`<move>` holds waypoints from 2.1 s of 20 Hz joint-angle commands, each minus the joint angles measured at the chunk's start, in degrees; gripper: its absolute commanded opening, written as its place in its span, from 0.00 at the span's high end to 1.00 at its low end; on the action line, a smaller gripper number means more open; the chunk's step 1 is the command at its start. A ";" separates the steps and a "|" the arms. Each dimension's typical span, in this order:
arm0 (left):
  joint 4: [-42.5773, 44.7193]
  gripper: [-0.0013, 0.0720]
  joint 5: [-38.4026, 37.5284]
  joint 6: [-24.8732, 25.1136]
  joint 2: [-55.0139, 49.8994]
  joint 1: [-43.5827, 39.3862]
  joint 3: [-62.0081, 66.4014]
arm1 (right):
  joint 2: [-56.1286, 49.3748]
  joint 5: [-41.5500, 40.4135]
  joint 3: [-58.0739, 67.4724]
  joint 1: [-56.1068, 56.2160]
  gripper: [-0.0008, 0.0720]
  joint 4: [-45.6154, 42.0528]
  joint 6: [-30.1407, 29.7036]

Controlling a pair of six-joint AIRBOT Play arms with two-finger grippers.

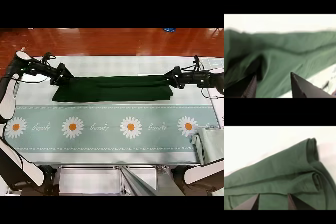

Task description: Fold the shirts.

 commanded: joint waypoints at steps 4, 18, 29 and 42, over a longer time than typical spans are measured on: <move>5.86 0.29 -6.51 2.71 12.28 7.65 1.07 | 6.99 7.30 3.41 -10.34 0.42 -6.36 3.41; 19.23 0.29 25.55 3.26 55.30 -13.46 -53.37 | -0.72 -0.44 -4.90 -3.45 0.42 -13.60 8.72; 14.91 0.48 25.92 3.37 53.02 -13.81 -53.35 | -3.04 1.99 4.22 7.69 0.96 -11.13 7.19; 3.58 0.96 32.41 10.67 40.54 -35.21 -43.06 | 56.74 8.81 -27.69 8.76 0.96 -26.36 14.80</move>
